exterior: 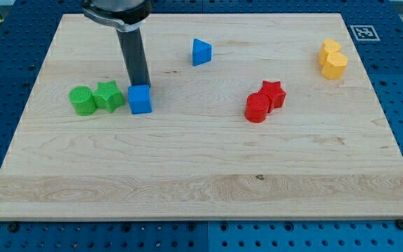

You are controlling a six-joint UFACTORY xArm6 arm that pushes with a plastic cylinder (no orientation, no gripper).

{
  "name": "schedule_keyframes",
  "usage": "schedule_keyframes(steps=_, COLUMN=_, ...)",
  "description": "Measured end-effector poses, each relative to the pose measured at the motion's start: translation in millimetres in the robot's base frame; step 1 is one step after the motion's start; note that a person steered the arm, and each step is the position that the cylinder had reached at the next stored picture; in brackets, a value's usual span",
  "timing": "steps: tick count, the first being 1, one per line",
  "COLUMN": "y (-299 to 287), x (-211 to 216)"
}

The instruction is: Move the blue triangle towards the red circle

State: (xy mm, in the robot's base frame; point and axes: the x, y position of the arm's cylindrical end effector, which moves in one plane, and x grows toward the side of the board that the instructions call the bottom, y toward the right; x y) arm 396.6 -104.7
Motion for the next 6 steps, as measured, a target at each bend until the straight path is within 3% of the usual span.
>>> schedule_keyframes(steps=3, y=87.6, x=-111.7)
schedule_keyframes(steps=6, y=116.3, x=-102.4)
